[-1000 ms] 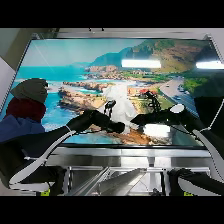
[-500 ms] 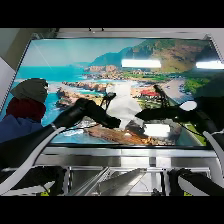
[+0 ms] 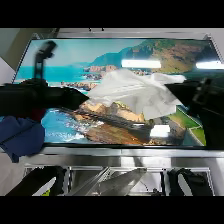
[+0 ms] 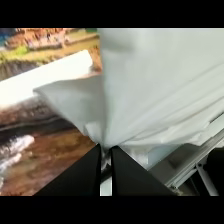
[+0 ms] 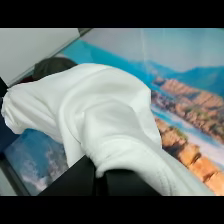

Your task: Fold the shirts.

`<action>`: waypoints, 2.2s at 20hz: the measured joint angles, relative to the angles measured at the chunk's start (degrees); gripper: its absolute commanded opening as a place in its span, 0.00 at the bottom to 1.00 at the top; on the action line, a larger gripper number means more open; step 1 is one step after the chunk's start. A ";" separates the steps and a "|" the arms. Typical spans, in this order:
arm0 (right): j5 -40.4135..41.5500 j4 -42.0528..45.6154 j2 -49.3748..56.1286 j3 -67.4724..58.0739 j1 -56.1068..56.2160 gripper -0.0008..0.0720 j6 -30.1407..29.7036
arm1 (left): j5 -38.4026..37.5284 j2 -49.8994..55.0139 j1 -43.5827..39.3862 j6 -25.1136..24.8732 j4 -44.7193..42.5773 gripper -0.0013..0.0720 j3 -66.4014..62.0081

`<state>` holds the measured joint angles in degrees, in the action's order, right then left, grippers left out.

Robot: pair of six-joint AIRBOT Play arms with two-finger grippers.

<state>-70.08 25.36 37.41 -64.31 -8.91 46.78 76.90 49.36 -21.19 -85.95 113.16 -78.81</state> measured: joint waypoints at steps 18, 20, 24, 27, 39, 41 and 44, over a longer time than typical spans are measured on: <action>7.82 0.37 13.62 25.81 20.44 0.04 3.15 | -18.29 13.33 -10.43 -1.79 5.35 0.04 21.77; 10.29 1.33 18.80 25.64 18.27 0.04 2.21 | -17.70 17.73 -8.22 -3.15 5.38 0.04 19.69; 12.59 2.10 27.87 21.51 10.10 0.83 -0.02 | -14.25 26.49 -1.79 -5.16 5.42 0.04 13.73; 12.76 2.84 31.95 17.86 2.73 0.83 -0.63 | -10.10 33.14 2.43 -6.95 5.57 0.04 9.07; 14.56 11.13 44.11 15.56 -4.76 0.83 -1.03 | -1.60 44.09 7.17 -11.54 5.46 0.04 0.85; 14.51 11.30 47.25 15.54 -3.82 0.62 -1.33 | -1.20 44.54 7.23 -12.07 5.46 0.04 0.76; 13.44 11.21 49.88 15.37 -2.21 0.04 -1.86 | -0.96 44.83 7.26 -12.68 5.49 0.04 0.66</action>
<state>-56.64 36.58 87.29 -48.95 -11.11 44.93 75.94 94.19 -13.93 -98.63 118.65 -78.15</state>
